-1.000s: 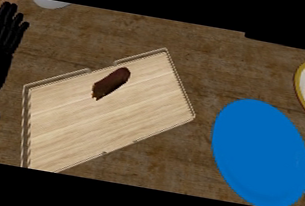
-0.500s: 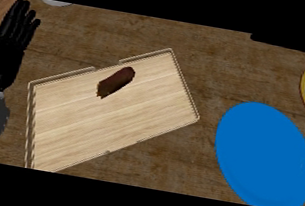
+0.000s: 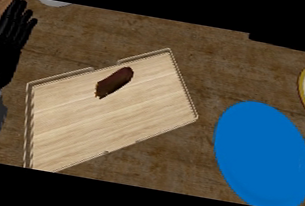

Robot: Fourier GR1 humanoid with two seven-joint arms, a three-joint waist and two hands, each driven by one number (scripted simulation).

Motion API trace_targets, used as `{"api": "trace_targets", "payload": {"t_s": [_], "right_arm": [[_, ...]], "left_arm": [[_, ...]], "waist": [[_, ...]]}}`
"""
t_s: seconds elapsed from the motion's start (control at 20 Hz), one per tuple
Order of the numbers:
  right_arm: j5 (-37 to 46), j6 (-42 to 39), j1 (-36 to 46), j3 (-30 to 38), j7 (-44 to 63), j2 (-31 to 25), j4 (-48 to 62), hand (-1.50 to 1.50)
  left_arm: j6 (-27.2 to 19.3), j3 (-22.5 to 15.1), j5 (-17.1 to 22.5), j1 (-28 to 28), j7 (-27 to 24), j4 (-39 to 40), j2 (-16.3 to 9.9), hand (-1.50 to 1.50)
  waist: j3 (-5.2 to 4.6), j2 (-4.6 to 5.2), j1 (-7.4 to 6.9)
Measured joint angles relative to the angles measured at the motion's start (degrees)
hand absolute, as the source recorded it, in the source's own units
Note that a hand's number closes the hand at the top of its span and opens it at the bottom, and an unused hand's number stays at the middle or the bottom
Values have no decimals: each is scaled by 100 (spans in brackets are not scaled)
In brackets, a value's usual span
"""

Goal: Pick the bell pepper from the plate and place it in the bowl

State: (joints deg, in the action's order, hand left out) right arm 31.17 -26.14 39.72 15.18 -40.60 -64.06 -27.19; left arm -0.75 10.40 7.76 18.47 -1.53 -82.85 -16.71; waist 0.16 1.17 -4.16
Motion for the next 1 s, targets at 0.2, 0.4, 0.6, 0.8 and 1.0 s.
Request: {"api": "trace_targets", "payload": {"t_s": [0.2, 0.4, 0.6, 0.8, 1.0], "right_arm": [[251, 225, 361, -296, 29, 436, 284, 150], [602, 731, 605, -525, 101, 848, 626, 150], [714, 1146, 719, -505, 443, 1250, 1137, -150], [623, 1059, 879, -353, 612, 1452, 1582, -150], [258, 850, 942, 26, 516, 1596, 1883, -150]], "left_arm": [[-71, -19, -58, 48, 32, 2, 27, 0], [-34, 25, -27, -61, 30, -78, 2, 0], [-16, 36, -8, -19, 28, -82, 0, 0], [3, 41, 6, -43, 50, -110, -2, 0], [63, 105, 70, -89, 82, -190, -67, 0]], "waist": [[1, -6, 43], [2, -8, 60], [6, 8, 60], [13, 22, 42], [21, 31, 32]]}}
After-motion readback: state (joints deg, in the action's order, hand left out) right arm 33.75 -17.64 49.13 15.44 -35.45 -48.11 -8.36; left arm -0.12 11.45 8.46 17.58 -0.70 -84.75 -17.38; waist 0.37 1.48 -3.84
